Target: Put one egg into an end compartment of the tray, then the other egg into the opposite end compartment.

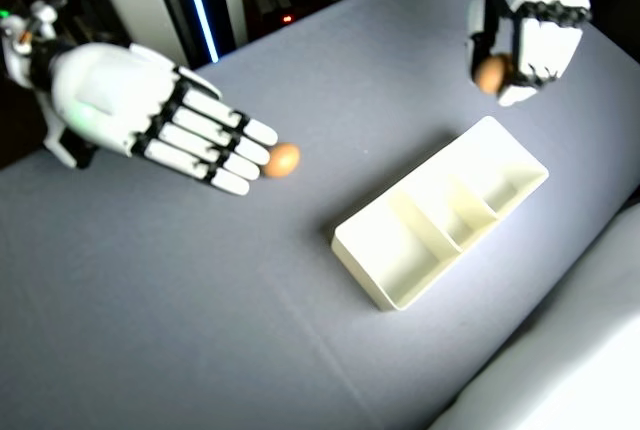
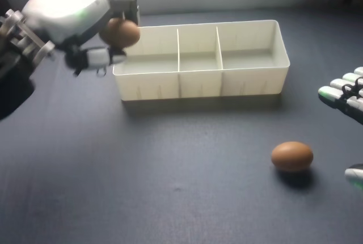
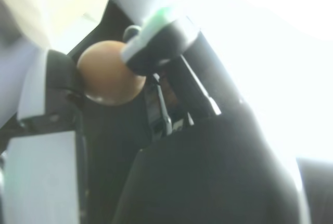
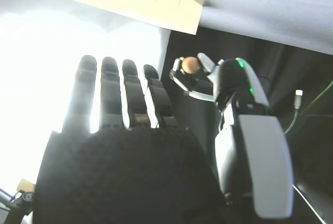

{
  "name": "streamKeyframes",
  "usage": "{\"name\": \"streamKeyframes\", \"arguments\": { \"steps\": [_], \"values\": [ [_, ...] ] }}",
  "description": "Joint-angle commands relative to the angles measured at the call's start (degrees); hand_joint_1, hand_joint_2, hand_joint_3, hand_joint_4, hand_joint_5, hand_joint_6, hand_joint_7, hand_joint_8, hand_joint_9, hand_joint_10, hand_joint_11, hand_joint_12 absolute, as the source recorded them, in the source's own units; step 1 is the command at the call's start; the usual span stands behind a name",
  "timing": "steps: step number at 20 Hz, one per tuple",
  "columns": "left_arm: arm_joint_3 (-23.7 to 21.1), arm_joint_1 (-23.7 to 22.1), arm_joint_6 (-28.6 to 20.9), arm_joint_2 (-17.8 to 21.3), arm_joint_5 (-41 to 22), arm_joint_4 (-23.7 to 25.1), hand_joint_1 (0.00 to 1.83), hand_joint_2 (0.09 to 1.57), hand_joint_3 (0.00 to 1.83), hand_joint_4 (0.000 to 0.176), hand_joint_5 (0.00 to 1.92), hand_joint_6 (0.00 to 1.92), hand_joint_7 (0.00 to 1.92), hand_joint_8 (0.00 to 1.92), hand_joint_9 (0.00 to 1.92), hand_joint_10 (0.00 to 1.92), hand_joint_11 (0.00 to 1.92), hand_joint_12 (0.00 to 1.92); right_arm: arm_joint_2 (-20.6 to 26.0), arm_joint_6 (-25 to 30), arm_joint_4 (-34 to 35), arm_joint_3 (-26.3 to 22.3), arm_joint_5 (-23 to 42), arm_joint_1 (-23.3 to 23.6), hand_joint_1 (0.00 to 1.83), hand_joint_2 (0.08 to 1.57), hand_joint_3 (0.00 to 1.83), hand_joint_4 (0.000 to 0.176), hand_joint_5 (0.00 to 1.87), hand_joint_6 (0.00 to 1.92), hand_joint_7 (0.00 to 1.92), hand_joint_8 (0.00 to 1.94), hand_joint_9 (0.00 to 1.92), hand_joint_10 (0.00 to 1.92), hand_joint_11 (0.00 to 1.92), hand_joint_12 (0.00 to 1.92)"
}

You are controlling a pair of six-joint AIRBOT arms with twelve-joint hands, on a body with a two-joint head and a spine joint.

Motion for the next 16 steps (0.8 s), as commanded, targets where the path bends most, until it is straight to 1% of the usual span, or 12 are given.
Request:
{"name": "streamKeyframes", "arguments": {
  "steps": [1,3,4,5,6,7,9,11,12,14,15,16],
  "values": [
    [0.7,-1.3,0.2,-0.6,-2.9,0.2,1.36,1.31,0.03,0.000,0.33,1.08,0.55,1.66,0.68,1.89,0.77,1.92,-0.1,0.3,0.1,0.3,6.4,0.2,0.31,1.29,0.02,0.000,0.00,0.00,0.00,0.00,0.00,0.00,0.00,0.00],
    [4.9,-2.5,0.6,-3.8,2.4,-2.1,1.18,1.31,0.00,0.000,0.54,1.33,0.74,1.66,0.83,1.76,0.89,1.92,-0.3,0.3,0.2,0.4,6.4,0.2,0.33,1.30,0.01,0.000,0.00,0.00,0.00,0.00,0.00,0.00,0.00,0.00],
    [6.0,-2.6,0.6,-4.8,3.6,-2.6,1.27,1.26,0.00,0.000,0.36,1.08,0.75,1.47,0.91,1.62,0.91,1.91,-0.3,0.3,0.3,0.4,6.4,0.2,0.36,1.30,0.01,0.000,0.00,0.00,0.00,0.00,0.00,0.00,0.00,0.00],
    [7.6,-2.6,0.6,-6.3,5.4,-3.5,1.25,1.31,0.00,0.069,0.08,0.92,0.60,1.58,0.51,1.41,0.33,1.89,-0.3,0.3,0.3,0.4,6.5,0.2,0.39,1.29,0.01,0.000,0.00,0.00,0.00,0.00,0.00,0.00,0.00,0.00],
    [8.4,-2.5,0.6,-6.8,6.3,-4.0,1.25,1.31,0.00,0.069,0.08,0.92,0.60,1.58,0.51,1.41,0.33,1.89,-0.4,0.3,0.3,0.5,6.5,0.2,0.39,1.29,0.01,0.000,0.00,0.00,0.00,0.00,0.00,0.00,0.00,0.00],
    [8.8,-2.3,0.6,-7.2,6.8,-4.2,0.95,1.21,0.00,0.120,0.01,0.56,0.15,0.73,0.13,1.06,0.04,1.71,-0.4,0.4,0.3,0.5,6.5,0.2,0.39,1.29,0.01,0.000,0.00,0.00,0.00,0.00,0.00,0.00,0.00,0.00],
    [8.6,-1.6,0.6,-7.3,6.3,-4.4,0.88,1.20,0.00,0.124,0.00,0.43,0.10,0.54,0.02,0.94,0.01,1.65,-0.5,0.6,0.1,0.5,6.4,0.2,0.41,1.28,0.00,0.000,0.00,0.00,0.00,0.00,0.00,0.00,0.00,0.00],
    [6.9,-0.8,0.6,-6.2,4.0,-4.4,0.70,1.22,0.01,0.133,0.00,0.15,0.01,0.11,0.00,0.33,0.00,1.49,-0.5,1.2,-0.4,0.5,6.4,0.2,0.42,1.27,0.00,0.000,0.00,0.00,0.00,0.00,0.00,0.00,0.00,0.00],
    [5.6,-0.5,0.6,-5.2,1.9,-4.2,0.47,1.28,0.01,0.169,0.00,0.01,0.00,0.00,0.00,0.04,0.00,1.12,-0.5,1.5,-0.8,0.5,6.4,0.2,0.47,1.25,0.00,0.000,0.00,0.00,0.00,0.00,0.00,0.00,0.00,0.00],
    [3.0,0.2,0.5,-3.3,-1.6,-3.1,0.34,1.32,0.00,0.176,0.00,0.00,0.00,0.00,0.00,0.00,0.00,0.73,-0.6,2.7,-1.4,0.8,6.4,0.2,0.54,1.24,0.00,0.000,0.00,0.00,0.00,0.00,0.00,0.00,0.00,0.00],
    [1.7,0.9,0.4,-2.2,-3.9,-2.5,0.34,1.32,0.00,0.176,0.00,0.00,0.00,0.00,0.00,0.00,0.00,0.73,-0.8,3.4,-1.7,1.1,6.2,0.3,0.54,1.24,0.00,0.000,0.00,0.00,0.00,0.00,0.00,0.00,0.00,0.00],
    [-0.2,1.7,0.3,-0.9,-6.4,-2.1,0.30,1.38,0.01,0.159,0.00,0.00,0.00,0.00,0.00,0.00,0.00,0.36,-1.0,4.0,-2.1,1.4,5.8,0.4,0.55,1.24,0.00,0.000,0.00,0.00,0.00,0.00,0.00,0.00,0.00,0.00]
  ]
}}
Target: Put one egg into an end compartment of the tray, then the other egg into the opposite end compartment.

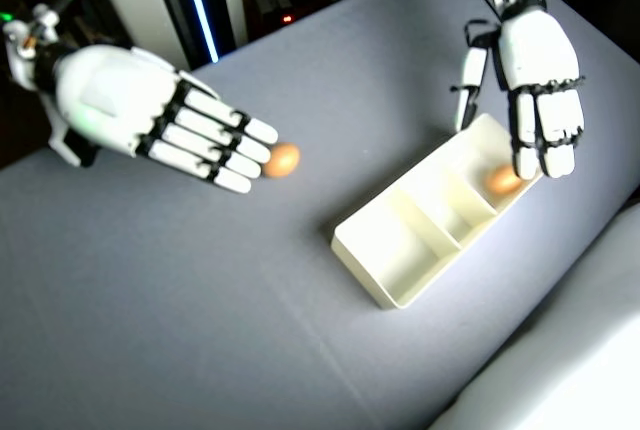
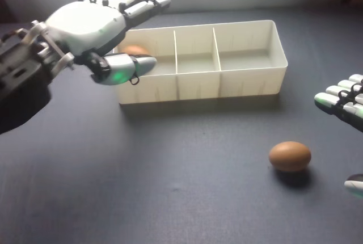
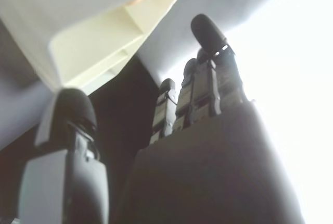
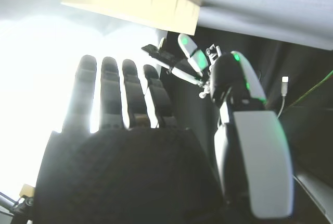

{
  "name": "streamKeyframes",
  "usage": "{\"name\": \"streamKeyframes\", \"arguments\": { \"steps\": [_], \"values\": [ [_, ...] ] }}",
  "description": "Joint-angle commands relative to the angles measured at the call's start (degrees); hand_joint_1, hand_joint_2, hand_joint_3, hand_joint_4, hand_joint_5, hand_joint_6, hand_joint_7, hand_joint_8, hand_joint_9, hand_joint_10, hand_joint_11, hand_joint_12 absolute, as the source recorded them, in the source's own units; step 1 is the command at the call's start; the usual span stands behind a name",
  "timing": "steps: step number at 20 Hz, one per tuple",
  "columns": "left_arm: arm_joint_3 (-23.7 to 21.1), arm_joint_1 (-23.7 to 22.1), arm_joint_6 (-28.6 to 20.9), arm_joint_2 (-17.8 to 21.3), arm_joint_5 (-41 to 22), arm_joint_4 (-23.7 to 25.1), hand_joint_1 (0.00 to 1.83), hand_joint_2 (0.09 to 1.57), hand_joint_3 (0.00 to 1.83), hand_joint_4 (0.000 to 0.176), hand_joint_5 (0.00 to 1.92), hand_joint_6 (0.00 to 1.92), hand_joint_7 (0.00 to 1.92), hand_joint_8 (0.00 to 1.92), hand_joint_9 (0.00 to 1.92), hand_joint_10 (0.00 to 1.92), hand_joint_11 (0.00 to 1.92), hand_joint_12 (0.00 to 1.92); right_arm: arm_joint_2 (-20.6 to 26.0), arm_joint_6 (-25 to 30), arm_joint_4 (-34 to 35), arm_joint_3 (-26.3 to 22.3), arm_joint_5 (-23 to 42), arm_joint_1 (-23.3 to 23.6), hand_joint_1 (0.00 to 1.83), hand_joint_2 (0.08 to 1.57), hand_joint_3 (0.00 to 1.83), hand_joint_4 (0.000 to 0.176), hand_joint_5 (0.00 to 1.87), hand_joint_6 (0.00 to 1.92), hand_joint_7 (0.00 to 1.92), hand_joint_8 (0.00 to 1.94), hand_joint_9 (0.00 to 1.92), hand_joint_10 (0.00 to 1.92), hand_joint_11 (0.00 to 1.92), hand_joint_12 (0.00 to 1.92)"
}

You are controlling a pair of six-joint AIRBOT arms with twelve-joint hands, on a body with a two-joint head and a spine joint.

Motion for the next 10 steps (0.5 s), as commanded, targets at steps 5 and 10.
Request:
{"name": "streamKeyframes", "arguments": {
  "steps": [5,10],
  "values": [
    [-6.7,7.0,-2.5,6.8,-21.7,2.0,0.55,1.40,0.00,0.073,0.32,0.11,0.17,0.02,0.06,0.02,0.00,0.49,-2.4,1.4,-2.0,2.4,1.3,3.9,0.60,1.19,0.01,0.000,0.00,0.00,0.10,0.02,0.00,0.49,0.00,1.24],
    [-15.3,20.1,-4.0,14.1,-34.7,1.2,0.57,1.43,0.00,0.002,0.42,0.08,0.26,0.01,0.15,0.04,0.00,0.91,-7.0,1.4,-2.2,5.9,-5.6,8.2,0.68,1.16,0.00,0.000,0.09,0.05,0.18,0.06,0.00,0.68,0.00,1.67]
  ]
}}
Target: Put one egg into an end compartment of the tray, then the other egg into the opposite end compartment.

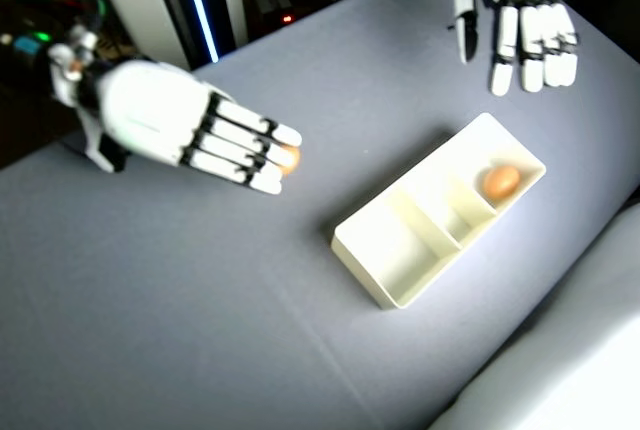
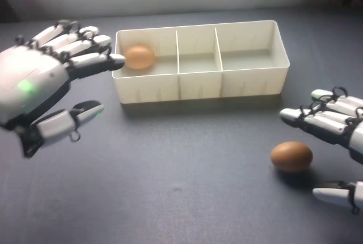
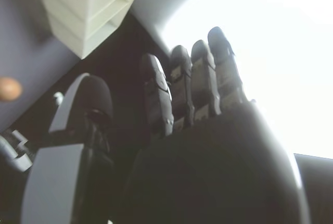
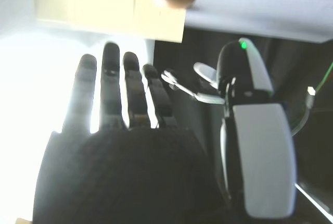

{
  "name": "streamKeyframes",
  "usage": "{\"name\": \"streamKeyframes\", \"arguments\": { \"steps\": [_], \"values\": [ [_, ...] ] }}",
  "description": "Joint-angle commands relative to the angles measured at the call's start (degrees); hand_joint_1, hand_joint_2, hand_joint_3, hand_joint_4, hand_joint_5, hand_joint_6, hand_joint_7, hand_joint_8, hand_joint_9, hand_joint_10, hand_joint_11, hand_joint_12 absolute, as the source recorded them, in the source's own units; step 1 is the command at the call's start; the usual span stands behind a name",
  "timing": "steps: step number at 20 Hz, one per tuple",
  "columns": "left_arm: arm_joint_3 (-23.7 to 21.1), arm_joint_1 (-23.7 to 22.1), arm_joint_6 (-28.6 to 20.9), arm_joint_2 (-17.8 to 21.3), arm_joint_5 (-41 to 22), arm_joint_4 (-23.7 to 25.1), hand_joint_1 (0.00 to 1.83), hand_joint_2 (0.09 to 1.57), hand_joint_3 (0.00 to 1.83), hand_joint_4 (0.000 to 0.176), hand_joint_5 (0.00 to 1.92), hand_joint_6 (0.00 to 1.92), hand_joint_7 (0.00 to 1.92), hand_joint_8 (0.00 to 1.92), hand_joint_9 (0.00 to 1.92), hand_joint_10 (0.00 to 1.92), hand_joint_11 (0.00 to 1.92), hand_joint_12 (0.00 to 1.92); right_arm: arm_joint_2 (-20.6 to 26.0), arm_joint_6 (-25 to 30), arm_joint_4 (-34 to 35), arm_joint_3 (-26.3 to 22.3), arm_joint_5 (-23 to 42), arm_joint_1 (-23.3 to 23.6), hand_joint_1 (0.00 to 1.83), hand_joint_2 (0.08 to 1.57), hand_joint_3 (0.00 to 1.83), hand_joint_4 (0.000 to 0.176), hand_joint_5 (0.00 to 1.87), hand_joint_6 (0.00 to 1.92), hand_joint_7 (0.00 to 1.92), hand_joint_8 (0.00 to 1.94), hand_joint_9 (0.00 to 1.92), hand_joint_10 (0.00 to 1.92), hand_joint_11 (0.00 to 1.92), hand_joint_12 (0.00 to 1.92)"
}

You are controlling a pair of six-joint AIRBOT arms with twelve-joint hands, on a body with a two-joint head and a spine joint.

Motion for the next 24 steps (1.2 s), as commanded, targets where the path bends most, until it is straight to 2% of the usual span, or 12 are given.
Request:
{"name": "streamKeyframes", "arguments": {
  "steps": [1,5,6,7,8,9,10,14,16,20,23,24],
  "values": [
    [-0.3,0.6,-0.1,0.8,-10.7,-0.9,0.62,1.43,0.00,0.000,0.46,0.09,0.31,0.02,0.19,0.05,0.00,0.91,-0.4,0.3,0.0,0.7,4.7,0.9,0.69,1.17,0.00,0.000,0.09,0.05,0.18,0.06,0.00,0.68,0.00,1.66],
    [-1.8,5.9,-0.5,1.4,-12.9,-3.3,0.63,1.43,0.00,0.000,0.48,0.07,0.29,0.00,0.18,0.04,0.00,0.90,-3.5,0.3,1.4,3.5,1.1,2.6,0.74,1.16,0.00,0.000,0.11,0.06,0.20,0.05,0.00,0.63,0.00,1.60],
    [-2.0,6.4,-0.8,1.4,-13.6,-3.5,0.65,1.42,0.00,0.000,0.48,0.06,0.30,0.01,0.19,0.04,0.00,0.89,-4.2,0.3,2.0,4.3,0.3,2.9,0.79,1.17,0.00,0.000,0.19,0.09,0.27,0.07,0.00,0.79,0.00,1.71],
    [-2.2,6.8,-0.9,1.3,-14.2,-3.7,0.65,1.42,0.00,0.000,0.50,0.04,0.31,0.00,0.21,0.03,0.00,0.97,-5.1,0.3,2.8,5.3,-0.8,3.4,1.13,1.16,0.00,0.000,0.55,0.54,0.63,0.77,0.40,1.33,0.26,1.86],
    [-2.2,6.9,-0.9,1.3,-14.2,-3.9,0.65,1.42,0.00,0.000,0.50,0.04,0.31,0.00,0.21,0.03,0.00,0.97,-5.8,0.5,3.1,6.1,-1.5,3.9,1.13,1.16,0.00,0.000,0.55,0.54,0.63,0.77,0.40,1.33,0.26,1.86],
    [-2.2,7.0,-0.9,1.3,-14.2,-4.1,0.68,1.41,0.00,0.000,0.50,0.02,0.31,0.00,0.20,0.02,0.00,0.91,-6.1,1.0,3.1,6.8,-1.7,4.3,1.23,1.21,0.00,0.000,0.76,1.04,0.86,1.45,0.99,1.57,0.90,1.80],
    [-2.2,7.2,-0.9,1.3,-14.3,-4.2,0.72,1.41,0.00,0.000,0.52,0.03,0.32,0.01,0.22,0.03,0.00,0.92,-6.2,1.9,3.0,7.1,-1.3,5.0,1.14,1.22,0.01,0.000,0.76,1.27,0.98,1.73,1.17,1.85,1.21,1.90],
    [-2.5,8.5,-1.0,1.3,-15.5,-4.8,0.72,1.40,0.00,0.000,0.52,0.02,0.34,0.01,0.26,0.03,0.00,1.04,-4.8,2.5,-0.3,6.1,2.7,8.6,1.17,1.29,0.01,0.000,0.63,1.49,0.68,1.60,1.07,1.92,1.15,1.92],
    [-2.7,8.9,-1.1,1.3,-16.0,-4.8,0.70,1.41,0.00,0.000,0.52,0.01,0.34,0.00,0.26,0.03,0.00,1.03,-3.8,2.7,-1.2,5.7,4.3,10.2,1.17,1.30,0.00,0.000,0.63,1.32,0.70,1.73,0.68,1.91,0.75,1.92],
    [-3.2,10.1,-1.4,1.3,-17.5,-5.3,0.72,1.42,0.00,0.000,0.52,0.00,0.35,0.00,0.27,0.02,0.00,0.91,-3.3,2.7,-1.7,7.7,4.9,15.4,1.18,1.28,0.00,0.000,0.66,1.31,0.76,1.61,0.72,1.82,0.72,1.92],
    [-3.2,10.4,-1.7,0.9,-18.2,-5.6,0.70,1.42,0.00,0.000,0.51,0.00,0.34,0.00,0.28,0.02,0.00,0.94,-4.3,2.5,-0.7,10.9,3.5,20.0,1.17,1.31,0.01,0.000,0.62,1.33,0.68,1.76,0.63,1.92,0.67,1.92],
    [-3.2,10.6,-1.9,0.7,-18.4,-5.6,0.69,1.42,0.00,0.000,0.51,0.00,0.35,0.00,0.28,0.02,0.00,0.90,-5.5,2.3,0.6,12.6,2.9,21.4,1.29,1.29,0.00,0.000,0.61,1.40,0.66,1.58,0.63,1.75,0.58,1.92]
  ]
}}
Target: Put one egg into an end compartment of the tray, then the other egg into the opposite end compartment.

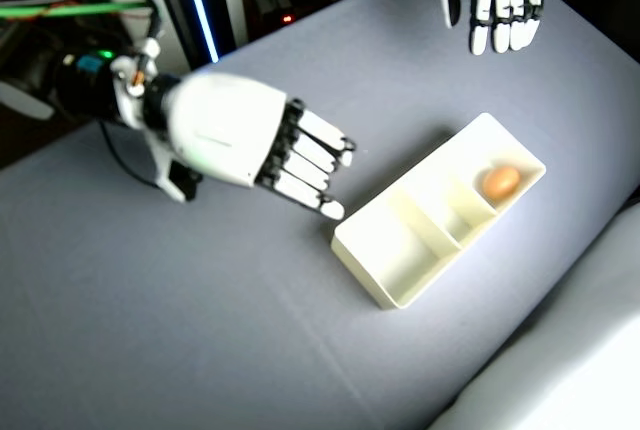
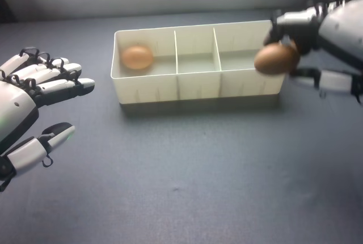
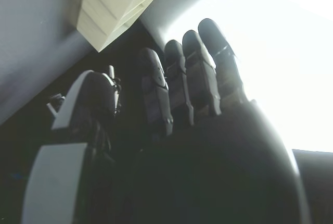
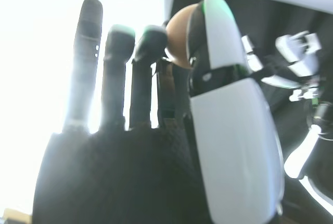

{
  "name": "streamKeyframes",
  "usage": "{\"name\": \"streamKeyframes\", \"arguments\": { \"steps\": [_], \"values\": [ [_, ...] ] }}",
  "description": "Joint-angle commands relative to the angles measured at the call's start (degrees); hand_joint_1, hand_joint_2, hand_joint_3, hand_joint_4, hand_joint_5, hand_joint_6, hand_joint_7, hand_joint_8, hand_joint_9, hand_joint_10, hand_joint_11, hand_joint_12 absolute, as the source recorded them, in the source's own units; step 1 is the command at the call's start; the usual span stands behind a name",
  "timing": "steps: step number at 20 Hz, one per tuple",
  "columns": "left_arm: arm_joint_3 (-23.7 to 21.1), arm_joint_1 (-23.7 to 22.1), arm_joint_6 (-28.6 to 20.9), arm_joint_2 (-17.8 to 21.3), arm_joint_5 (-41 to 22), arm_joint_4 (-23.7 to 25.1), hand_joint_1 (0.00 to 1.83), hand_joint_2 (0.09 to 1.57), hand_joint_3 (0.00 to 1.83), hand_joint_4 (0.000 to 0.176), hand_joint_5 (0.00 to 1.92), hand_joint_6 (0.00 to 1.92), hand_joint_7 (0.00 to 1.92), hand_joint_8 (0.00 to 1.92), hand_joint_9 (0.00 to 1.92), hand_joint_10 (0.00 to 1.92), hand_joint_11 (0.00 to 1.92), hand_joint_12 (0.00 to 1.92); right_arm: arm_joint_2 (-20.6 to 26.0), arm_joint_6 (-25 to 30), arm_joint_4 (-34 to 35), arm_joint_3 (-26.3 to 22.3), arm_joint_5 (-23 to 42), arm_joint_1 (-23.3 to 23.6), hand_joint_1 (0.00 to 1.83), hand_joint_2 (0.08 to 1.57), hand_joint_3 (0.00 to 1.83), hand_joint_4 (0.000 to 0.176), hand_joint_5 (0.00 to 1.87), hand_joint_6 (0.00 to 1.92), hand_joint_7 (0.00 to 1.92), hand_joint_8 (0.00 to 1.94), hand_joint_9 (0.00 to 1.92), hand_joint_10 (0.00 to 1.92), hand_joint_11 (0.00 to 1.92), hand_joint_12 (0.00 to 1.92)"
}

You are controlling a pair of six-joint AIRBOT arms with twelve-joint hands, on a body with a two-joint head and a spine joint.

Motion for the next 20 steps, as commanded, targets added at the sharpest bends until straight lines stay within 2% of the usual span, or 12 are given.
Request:
{"name": "streamKeyframes", "arguments": {
  "steps": [1,2,5,7,8,10,11,12,14,18,19,20],
  "values": [
    [-0.2,0.0,-0.4,-0.2,-7.9,0.1,0.70,1.42,0.00,0.000,0.51,0.00,0.35,0.00,0.28,0.02,0.00,0.90,-0.9,-0.2,1.5,1.6,5.0,1.5,1.21,1.29,0.00,0.000,0.63,1.34,0.72,1.66,0.73,1.82,0.72,1.92],
    [-0.1,0.0,-0.7,-0.4,-7.8,0.1,0.74,1.41,0.00,0.000,0.50,0.00,0.33,0.00,0.26,0.01,0.00,0.84,-2.0,-0.3,2.4,3.1,3.8,2.7,1.31,1.28,0.00,0.000,0.59,1.48,0.66,1.48,0.66,1.69,0.57,1.92],
    [0.7,0.0,-2.3,-1.6,-8.1,0.2,0.75,1.40,0.00,0.000,0.51,0.01,0.34,0.00,0.29,0.01,0.00,0.91,-4.5,-1.4,4.2,7.3,-1.1,6.0,1.17,1.31,0.00,0.000,0.63,1.32,0.66,1.76,0.59,1.89,0.72,1.92],
    [1.0,0.3,-2.8,-2.1,-8.1,0.3,0.75,1.40,0.00,0.000,0.52,0.01,0.35,0.01,0.29,0.02,0.00,0.93,-7.8,-1.9,4.8,11.5,-6.4,8.1,1.18,1.30,0.00,0.000,0.62,1.33,0.70,1.71,0.64,1.86,0.75,1.92],
    [1.3,0.3,-3.1,-2.5,-8.2,0.3,0.67,1.41,0.00,0.000,0.52,0.01,0.35,0.00,0.29,0.01,0.00,0.87,-8.7,-2.2,4.9,12.7,-8.1,8.8,1.27,1.26,0.00,0.000,0.37,1.09,0.72,1.52,0.88,1.88,0.99,1.92],
    [1.7,0.3,-3.8,-2.9,-8.4,0.6,0.65,1.41,0.00,0.000,0.52,0.00,0.33,0.00,0.27,0.00,0.00,0.83,-9.8,-5.6,7.3,14.1,-11.1,10.1,0.98,1.21,0.00,0.000,0.02,0.55,0.15,1.04,0.31,1.69,0.34,1.92],
    [1.7,0.3,-3.8,-2.8,-8.5,0.6,0.69,1.40,0.00,0.000,0.53,0.01,0.35,0.01,0.29,0.01,0.00,0.89,-10.0,-7.6,8.4,14.3,-11.9,10.4,0.88,1.20,0.00,0.001,0.00,0.13,0.04,0.53,0.06,1.18,0.07,1.88],
    [1.6,0.3,-3.9,-2.8,-8.7,0.6,0.71,1.40,0.00,0.000,0.51,0.00,0.34,0.00,0.28,0.01,0.00,0.91,-10.0,-8.3,9.0,14.3,-12.0,10.5,0.78,1.20,0.00,0.000,0.00,0.02,0.01,0.11,0.01,0.64,0.01,1.77],
    [1.3,0.3,-3.9,-2.6,-9.5,0.6,0.74,1.39,0.00,0.000,0.48,0.00,0.34,0.00,0.28,0.01,0.00,0.94,-10.0,-8.3,9.4,13.8,-11.9,10.5,0.71,1.19,0.00,0.000,0.00,0.00,0.00,0.00,0.00,0.17,0.00,1.77],
    [0.2,1.5,-3.9,-1.7,-12.5,-0.7,0.75,1.37,0.00,0.000,0.42,0.00,0.34,0.00,0.28,0.00,0.00,0.96,-7.8,-8.3,8.1,7.8,-6.2,10.4,0.49,1.23,0.01,0.057,0.00,0.00,0.00,0.00,0.00,0.17,0.00,1.61],
    [-0.1,1.9,-3.9,-1.5,-13.6,-1.2,0.77,1.37,0.00,0.000,0.35,0.00,0.33,0.00,0.27,0.00,0.00,0.91,-6.0,-8.3,6.7,5.5,-3.9,10.1,0.41,1.26,0.01,0.046,0.00,0.00,0.00,0.00,0.00,0.05,0.00,1.62],
    [-0.3,2.4,-3.9,-1.4,-15.0,-1.8,0.76,1.38,0.00,0.000,0.28,0.00,0.30,0.00,0.25,0.00,0.00,0.84,-3.9,-8.2,5.3,2.8,-1.2,9.5,0.30,1.30,0.02,0.094,0.00,0.00,0.00,0.00,0.00,0.01,0.00,1.68]
  ]
}}
